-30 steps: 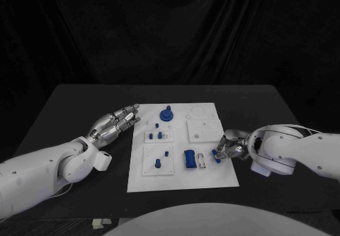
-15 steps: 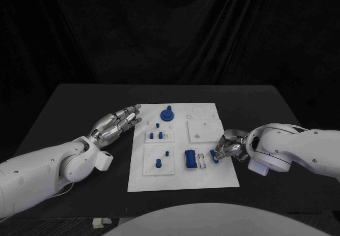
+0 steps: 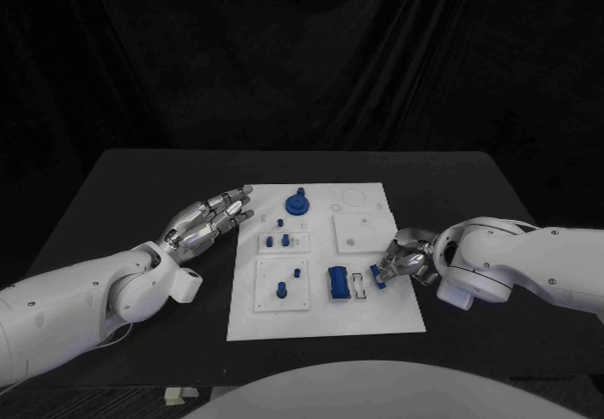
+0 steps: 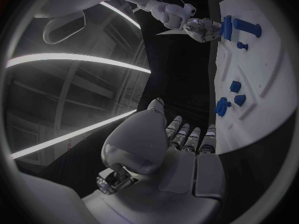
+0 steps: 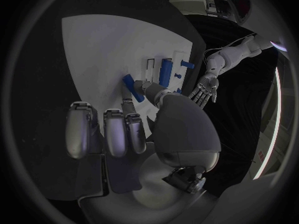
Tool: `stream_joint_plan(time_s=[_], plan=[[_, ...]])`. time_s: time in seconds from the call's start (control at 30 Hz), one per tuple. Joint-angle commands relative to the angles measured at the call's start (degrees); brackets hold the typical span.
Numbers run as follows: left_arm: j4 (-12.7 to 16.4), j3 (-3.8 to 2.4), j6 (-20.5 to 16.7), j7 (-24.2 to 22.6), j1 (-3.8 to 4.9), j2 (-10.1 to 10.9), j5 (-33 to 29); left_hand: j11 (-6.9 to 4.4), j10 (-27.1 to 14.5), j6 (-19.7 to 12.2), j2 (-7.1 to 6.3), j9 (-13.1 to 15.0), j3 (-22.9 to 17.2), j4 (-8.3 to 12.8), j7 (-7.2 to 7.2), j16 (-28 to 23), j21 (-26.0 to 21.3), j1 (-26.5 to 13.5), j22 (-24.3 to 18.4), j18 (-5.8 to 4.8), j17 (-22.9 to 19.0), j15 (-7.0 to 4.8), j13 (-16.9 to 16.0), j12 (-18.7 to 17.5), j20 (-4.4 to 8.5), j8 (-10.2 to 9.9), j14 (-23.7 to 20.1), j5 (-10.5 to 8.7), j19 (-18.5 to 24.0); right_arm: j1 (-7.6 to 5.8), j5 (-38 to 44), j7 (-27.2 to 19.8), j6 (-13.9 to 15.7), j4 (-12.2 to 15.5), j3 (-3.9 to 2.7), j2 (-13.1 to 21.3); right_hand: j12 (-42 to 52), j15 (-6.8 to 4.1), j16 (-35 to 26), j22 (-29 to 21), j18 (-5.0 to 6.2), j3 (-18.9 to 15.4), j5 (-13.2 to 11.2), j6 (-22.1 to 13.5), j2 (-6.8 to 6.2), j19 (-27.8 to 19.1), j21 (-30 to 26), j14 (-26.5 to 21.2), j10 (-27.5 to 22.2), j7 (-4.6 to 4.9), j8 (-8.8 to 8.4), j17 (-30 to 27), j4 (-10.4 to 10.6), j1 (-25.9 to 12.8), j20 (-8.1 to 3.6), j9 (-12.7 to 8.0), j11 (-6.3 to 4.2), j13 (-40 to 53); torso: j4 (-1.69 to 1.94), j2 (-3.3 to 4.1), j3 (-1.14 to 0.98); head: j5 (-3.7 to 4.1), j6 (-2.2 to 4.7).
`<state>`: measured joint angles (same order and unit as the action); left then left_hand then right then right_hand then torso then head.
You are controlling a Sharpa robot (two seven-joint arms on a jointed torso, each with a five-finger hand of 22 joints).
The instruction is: Assemble the parts on the task board
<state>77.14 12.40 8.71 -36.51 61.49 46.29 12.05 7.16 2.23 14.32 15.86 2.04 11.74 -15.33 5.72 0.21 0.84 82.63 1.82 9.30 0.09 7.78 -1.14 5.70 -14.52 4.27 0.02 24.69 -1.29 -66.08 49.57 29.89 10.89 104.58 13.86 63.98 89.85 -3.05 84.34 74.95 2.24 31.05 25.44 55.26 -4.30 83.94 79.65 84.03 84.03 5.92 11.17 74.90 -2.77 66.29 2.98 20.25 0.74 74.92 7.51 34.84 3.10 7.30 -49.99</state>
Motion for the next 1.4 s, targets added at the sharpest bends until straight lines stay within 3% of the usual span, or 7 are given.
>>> stream_joint_plan(time_s=[0.03, 0.3, 0.7, 1.4], plan=[[0.03, -0.05, 0.9, -0.34, -0.05, -0.12, -0.31, 0.49, 0.03, -0.55, 0.08, -0.07, -0.29, 0.21, -0.03, -0.21, 0.28, 0.55, -0.02, 0.99, -0.09, 0.41, -0.04, -0.02, 0.02, -0.1, -0.02, 0.25, 0.03, 0.51, -0.3, 1.33, -0.68, -0.3, 0.39, -0.15, 0.15, 0.22, 0.18, 11.59, 0.38, -0.57, -0.49, -0.48, 0.87, 1.51, -0.25, 3.59, 5.97, 0.03, 0.14, 1.95, 0.03, 0.19, 0.4, 0.09, 0.45, 15.08, -0.02, 0.0, 0.0, -0.02, -0.01], [-0.07, -0.05, 1.04, -0.29, -0.06, -0.14, -0.31, 0.5, 0.02, -0.59, 0.09, -0.07, -0.3, 0.21, -0.05, -0.21, 0.29, 0.56, 0.0, 0.98, -0.09, 0.52, -0.04, -0.04, -0.04, -0.12, -0.02, 0.25, 0.02, 0.68, -0.3, 0.98, 0.93, 1.17, 0.39, 0.18, 0.15, 0.03, 0.26, 11.63, 0.35, -3.01, -2.73, -0.37, 1.57, 1.59, -0.12, 3.62, 5.97, -0.34, 1.26, 2.05, 0.67, -0.41, 0.27, 0.81, 0.17, 15.08, -0.11, 0.03, -0.04, -0.17, -0.01], [-0.09, -0.05, 1.06, -0.28, -0.06, -0.15, -0.31, 0.54, 0.01, -0.57, -0.06, -0.06, -0.26, 0.28, -0.05, -0.21, 0.31, 0.59, 0.01, 0.96, -0.09, 0.64, -0.04, -0.05, -0.14, -0.13, -0.02, 0.25, 0.0, 0.71, -2.92, 2.77, 2.45, 2.9, 0.38, 0.51, 0.15, -0.33, 0.32, 11.69, 0.31, -5.57, -2.44, 0.08, 1.98, 1.7, 0.05, 3.65, 5.97, -0.87, 2.64, 2.1, 1.26, -0.83, -0.04, 1.68, -0.26, 15.08, 0.1, 0.01, 0.06, -0.05, -0.01], [-0.12, -0.05, 1.08, -0.13, -0.05, -0.11, -0.31, 0.55, 0.02, -0.54, -0.13, -0.05, -0.24, 0.32, -0.05, -0.21, 0.32, 0.61, 0.03, 0.96, -0.09, 0.67, -0.05, -0.01, -0.18, -0.12, -0.02, 0.24, -0.02, 0.71, -3.28, 4.97, 1.48, 3.06, 0.37, -0.37, 0.15, -0.5, 0.24, 11.67, 0.31, -7.6, -2.07, -0.26, 2.32, 1.7, -0.02, 3.61, 5.97, -1.04, 3.23, 1.88, 2.38, -1.85, -0.23, 2.06, -0.43, 15.08, -0.05, 0.06, 0.01, -0.52, -0.01]])
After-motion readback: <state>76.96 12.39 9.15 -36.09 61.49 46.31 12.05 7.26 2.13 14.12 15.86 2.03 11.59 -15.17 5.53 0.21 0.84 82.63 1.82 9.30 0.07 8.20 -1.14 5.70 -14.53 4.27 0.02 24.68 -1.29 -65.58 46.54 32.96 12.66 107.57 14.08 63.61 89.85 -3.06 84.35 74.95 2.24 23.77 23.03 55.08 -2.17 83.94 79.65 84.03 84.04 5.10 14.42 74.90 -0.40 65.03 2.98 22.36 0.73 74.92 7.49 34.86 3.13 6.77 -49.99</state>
